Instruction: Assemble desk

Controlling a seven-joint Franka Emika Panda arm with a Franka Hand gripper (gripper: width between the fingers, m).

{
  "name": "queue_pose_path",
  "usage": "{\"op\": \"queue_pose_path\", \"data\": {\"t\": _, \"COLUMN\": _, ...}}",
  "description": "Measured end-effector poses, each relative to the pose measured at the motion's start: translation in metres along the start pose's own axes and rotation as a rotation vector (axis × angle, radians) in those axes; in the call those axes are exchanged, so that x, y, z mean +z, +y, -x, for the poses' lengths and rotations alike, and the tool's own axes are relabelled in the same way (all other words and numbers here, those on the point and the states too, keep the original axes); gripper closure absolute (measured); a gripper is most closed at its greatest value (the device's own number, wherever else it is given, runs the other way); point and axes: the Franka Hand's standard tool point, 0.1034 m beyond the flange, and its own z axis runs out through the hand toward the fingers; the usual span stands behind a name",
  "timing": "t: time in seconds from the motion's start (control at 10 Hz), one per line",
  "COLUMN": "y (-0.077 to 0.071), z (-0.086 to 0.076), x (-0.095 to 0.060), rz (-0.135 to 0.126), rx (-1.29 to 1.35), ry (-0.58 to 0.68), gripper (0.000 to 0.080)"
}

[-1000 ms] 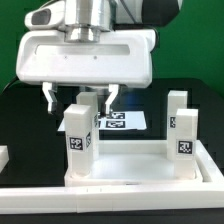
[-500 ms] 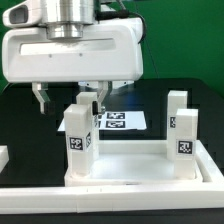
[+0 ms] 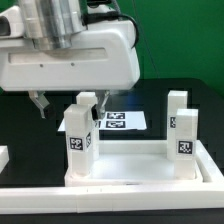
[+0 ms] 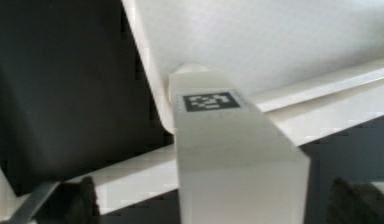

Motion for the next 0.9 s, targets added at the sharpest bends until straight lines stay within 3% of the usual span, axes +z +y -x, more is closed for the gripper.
{"op": "queue_pose_path", "data": {"t": 0.1, "y": 0.0006, "z": -0.0002, "x": -0.0002, "rz": 0.0, "rx": 0.011, "ry": 0.0, "gripper": 0.0151}}
{"op": "queue_pose_path", "data": {"t": 0.3, "y": 0.001, "z": -0.0001, "x": 0.0001, "rz": 0.0, "rx": 0.046, "ry": 0.0, "gripper": 0.0416}}
{"op": "queue_pose_path", "data": {"t": 0.4, "y": 0.0006, "z": -0.0001, "x": 0.0001, "rz": -0.002, "rx": 0.141, "ry": 0.0, "gripper": 0.0416}}
{"op": "queue_pose_path", "data": {"t": 0.5, "y": 0.0007, "z": -0.0001, "x": 0.0001, "rz": -0.001, "rx": 0.219, "ry": 0.0, "gripper": 0.0512}}
{"op": "queue_pose_path", "data": {"t": 0.9, "y": -0.0017, "z": 0.0002, "x": 0.0012, "rz": 0.0, "rx": 0.657, "ry": 0.0, "gripper": 0.0512}}
